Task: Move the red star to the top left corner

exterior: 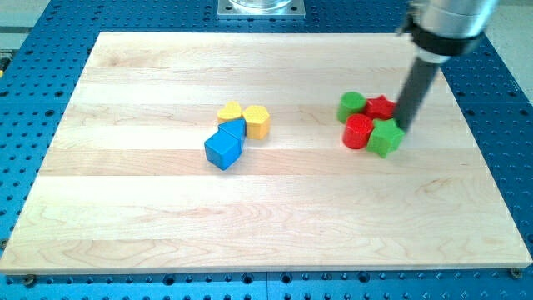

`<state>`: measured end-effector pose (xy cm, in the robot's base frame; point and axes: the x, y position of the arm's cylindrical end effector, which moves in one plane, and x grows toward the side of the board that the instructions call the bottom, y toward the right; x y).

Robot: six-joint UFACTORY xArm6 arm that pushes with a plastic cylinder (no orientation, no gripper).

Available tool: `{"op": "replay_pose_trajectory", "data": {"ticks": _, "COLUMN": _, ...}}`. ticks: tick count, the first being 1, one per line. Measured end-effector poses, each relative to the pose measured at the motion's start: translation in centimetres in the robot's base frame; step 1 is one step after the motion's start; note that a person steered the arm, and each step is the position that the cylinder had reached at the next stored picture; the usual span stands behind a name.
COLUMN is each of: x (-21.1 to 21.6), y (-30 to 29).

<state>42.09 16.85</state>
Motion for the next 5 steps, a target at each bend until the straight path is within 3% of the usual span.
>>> {"op": "replay_pose_trajectory", "data": {"ticks": 1, "x": -2.4, "y": -4.8}}
{"op": "replay_pose_trajectory", "data": {"ticks": 3, "x": -11.8, "y": -8.2}}
{"op": "replay_pose_trajectory", "data": {"ticks": 4, "x": -14.3, "y": -13.5}}
{"op": "replay_pose_trajectory", "data": {"ticks": 5, "x": -17.1, "y": -11.3}}
